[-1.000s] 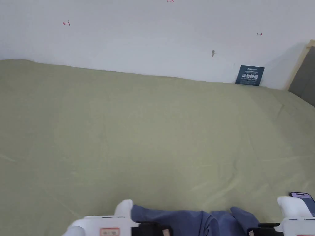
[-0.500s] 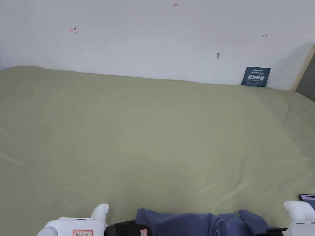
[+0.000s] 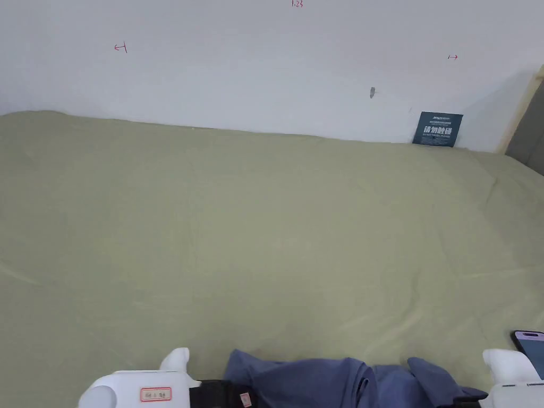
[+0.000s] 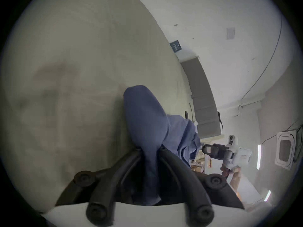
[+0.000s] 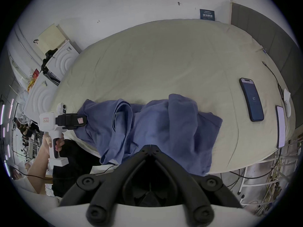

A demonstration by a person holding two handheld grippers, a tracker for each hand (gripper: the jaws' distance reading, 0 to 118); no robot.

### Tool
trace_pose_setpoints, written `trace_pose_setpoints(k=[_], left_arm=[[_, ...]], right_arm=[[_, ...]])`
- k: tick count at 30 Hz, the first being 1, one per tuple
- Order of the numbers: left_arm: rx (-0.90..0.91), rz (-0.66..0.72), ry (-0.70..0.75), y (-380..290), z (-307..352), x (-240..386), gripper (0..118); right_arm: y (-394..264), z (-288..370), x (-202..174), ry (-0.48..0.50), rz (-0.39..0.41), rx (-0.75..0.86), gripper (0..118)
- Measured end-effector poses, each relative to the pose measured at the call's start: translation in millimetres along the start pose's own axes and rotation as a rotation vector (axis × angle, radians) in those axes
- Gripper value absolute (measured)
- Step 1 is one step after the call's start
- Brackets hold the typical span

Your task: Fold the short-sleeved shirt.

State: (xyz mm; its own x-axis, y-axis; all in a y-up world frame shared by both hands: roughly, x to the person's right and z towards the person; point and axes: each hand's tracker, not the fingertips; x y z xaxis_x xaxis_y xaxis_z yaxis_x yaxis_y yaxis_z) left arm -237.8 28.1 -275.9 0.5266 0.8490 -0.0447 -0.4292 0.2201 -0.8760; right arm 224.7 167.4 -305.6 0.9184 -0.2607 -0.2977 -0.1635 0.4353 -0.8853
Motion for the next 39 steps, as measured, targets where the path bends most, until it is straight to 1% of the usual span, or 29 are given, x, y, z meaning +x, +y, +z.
trace_pose_setpoints(k=[2,7,9,10,11,13,15,17,18,21,22,24,28,29,30,33,34,35,38,39], left_arm=[[0.063,-0.024,0.024,5.3,26.4,4.0,10],[0.160,0.056,0.205,30.3,114.9,16.5,10],[0.164,0.042,0.316,34.3,146.6,27.6,10],[0.179,0.003,0.391,35.2,163.0,36.0,10],[0.196,-0.035,0.426,35.8,175.4,42.6,10],[0.254,-0.028,0.462,28.5,195.9,62.4,10],[0.282,-0.044,0.448,26.2,201.9,77.8,10],[0.285,-0.077,0.433,25.6,192.8,91.5,10],[0.277,-0.065,0.415,24.1,182.7,99.6,10],[0.232,-0.103,0.347,22.4,136.1,119.2,10],[0.186,-0.144,0.321,21.2,115.9,126.5,10],[0.105,-0.176,0.268,23.5,78.2,127.4,10],[-0.021,-0.186,0.220,17.6,2.9,124.9,12],[-0.052,-0.186,0.211,15.7,-10.3,121.8,15],[-0.075,-0.180,0.193,13.6,-22.6,117.7,30],[-0.117,-0.114,0.096,5.1,-43.6,104.6,100],[-0.121,-0.104,0.053,3.8,-43.1,101.2,101],[-0.113,-0.104,0.047,3.3,-39.1,100.3,101],[-0.050,-0.141,0.118,7.6,-12.1,102.6,100],[-0.032,-0.148,0.104,10.3,0.3,100.2,100]], right_arm=[[3.6,-0.5,-3.2,0.007,0.004,0.003,0],[21.2,-9.0,-17.1,0.011,0.046,0.004,0],[26.4,-12.1,-23.5,0.028,0.064,0.009,0],[28.7,-13.6,-27.1,0.039,0.072,0.012,0],[30.1,-14.8,-30.2,0.050,0.078,0.012,0],[32.2,-18.4,-35.5,0.059,0.089,0.008,0],[33.0,-22.4,-37.8,0.059,0.094,0.003,0],[33.1,-24.8,-38.6,0.061,0.096,-0.005,0],[32.7,-24.9,-38.7,0.060,0.096,-0.005,0],[31.0,-23.4,-36.5,0.062,0.087,-0.004,0],[30.1,-21.9,-35.3,0.060,0.083,-0.002,0],[28.5,-18.8,-32.8,0.055,0.077,-0.001,0],[25.7,-11.1,-25.5,0.035,0.060,0.015,0],[25.4,-9.5,-23.6,0.034,0.052,0.017,0],[24.8,-8.2,-21.8,0.034,0.047,0.021,0],[24.6,-6.7,-17.4,0.022,0.038,0.022,0],[24.8,-6.5,-15.6,0.021,0.035,0.020,0],[24.2,-5.9,-15.6,0.018,0.032,0.019,0],[24.2,-4.3,-14.1,0.011,0.030,0.021,0],[24.1,-4.0,-13.8,0.009,0.027,0.025,0]])
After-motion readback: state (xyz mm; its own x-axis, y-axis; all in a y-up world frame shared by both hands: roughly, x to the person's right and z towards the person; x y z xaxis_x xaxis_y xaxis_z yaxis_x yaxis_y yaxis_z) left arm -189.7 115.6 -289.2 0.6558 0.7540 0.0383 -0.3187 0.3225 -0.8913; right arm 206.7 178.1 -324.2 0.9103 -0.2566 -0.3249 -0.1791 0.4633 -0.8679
